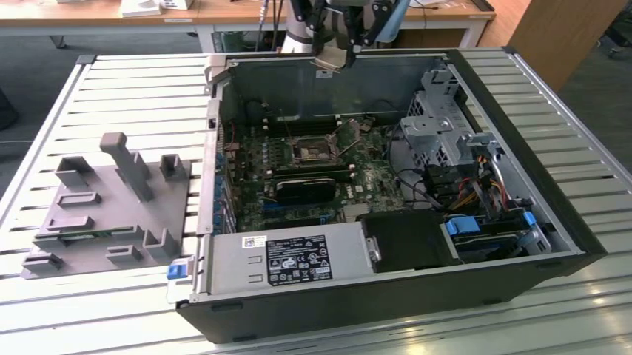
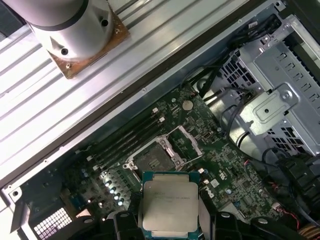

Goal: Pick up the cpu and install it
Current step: 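Place the cpu into insertion slot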

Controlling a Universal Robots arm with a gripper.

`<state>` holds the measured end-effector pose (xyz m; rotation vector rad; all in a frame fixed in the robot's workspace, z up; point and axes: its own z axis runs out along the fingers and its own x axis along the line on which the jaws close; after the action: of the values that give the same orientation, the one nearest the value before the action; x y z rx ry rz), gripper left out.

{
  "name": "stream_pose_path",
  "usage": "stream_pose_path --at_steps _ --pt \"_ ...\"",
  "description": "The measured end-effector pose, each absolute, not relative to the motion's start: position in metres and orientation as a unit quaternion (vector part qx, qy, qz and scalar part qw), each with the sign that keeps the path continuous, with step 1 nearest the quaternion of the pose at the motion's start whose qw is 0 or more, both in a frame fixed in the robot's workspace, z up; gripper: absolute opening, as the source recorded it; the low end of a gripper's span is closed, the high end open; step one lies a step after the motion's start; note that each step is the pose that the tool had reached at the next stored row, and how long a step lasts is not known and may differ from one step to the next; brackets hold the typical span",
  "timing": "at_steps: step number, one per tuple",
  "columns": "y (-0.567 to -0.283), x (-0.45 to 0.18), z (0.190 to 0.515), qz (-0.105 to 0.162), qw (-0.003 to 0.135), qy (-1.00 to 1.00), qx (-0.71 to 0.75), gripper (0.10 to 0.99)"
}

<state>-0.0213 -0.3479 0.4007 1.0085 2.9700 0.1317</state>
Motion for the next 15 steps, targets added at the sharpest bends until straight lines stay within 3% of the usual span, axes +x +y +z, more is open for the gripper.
stream_pose_path --at_steps 15 --pt "-0.3479 -0.0213 0.4006 0.042 0.004 0.926 0.376 0.533"
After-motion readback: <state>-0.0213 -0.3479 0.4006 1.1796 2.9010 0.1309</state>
